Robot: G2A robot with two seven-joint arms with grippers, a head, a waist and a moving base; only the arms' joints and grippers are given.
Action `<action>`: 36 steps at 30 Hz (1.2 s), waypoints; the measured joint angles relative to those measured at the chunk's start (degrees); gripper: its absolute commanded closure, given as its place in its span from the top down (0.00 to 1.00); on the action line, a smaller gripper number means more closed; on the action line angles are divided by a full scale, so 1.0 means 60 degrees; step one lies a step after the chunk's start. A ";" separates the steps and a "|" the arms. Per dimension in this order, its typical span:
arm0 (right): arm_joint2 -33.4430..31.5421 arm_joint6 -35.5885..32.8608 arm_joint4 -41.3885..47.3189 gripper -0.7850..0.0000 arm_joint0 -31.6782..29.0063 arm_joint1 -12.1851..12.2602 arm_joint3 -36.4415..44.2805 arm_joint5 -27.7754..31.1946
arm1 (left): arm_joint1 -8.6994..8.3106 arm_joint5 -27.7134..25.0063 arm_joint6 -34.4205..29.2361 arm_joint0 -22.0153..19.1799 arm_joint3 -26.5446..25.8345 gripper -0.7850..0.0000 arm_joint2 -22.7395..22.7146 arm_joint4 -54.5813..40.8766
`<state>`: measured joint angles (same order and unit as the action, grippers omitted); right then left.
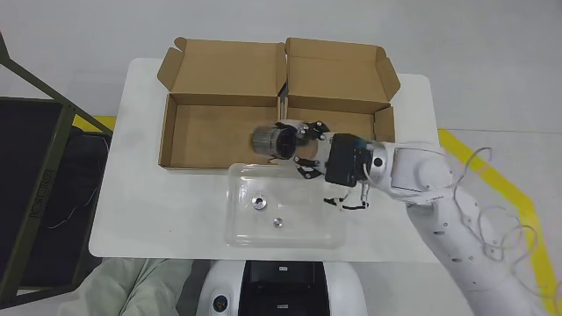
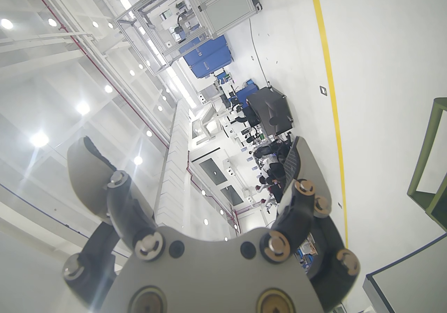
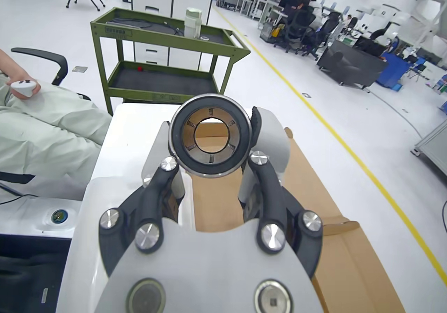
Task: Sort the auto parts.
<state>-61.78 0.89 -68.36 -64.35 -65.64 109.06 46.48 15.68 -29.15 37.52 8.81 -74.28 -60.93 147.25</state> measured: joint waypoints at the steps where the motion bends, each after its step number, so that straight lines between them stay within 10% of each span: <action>1: -0.0133 0.0093 -0.0039 0.00 -0.0100 0.0022 0.0117 -0.0029 | 0.0000 0.0000 0.0000 0.0000 0.0000 1.00 0.0000 0.0000; 36: -0.2209 0.1793 -0.0636 0.00 -0.1923 0.0337 0.1568 -0.0492 | 0.0000 0.0000 0.0000 0.0000 0.0000 1.00 0.0000 0.0000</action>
<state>-75.03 11.64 -72.17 -75.89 -63.62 118.47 43.53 15.68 -29.15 37.52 8.81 -74.28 -60.93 147.25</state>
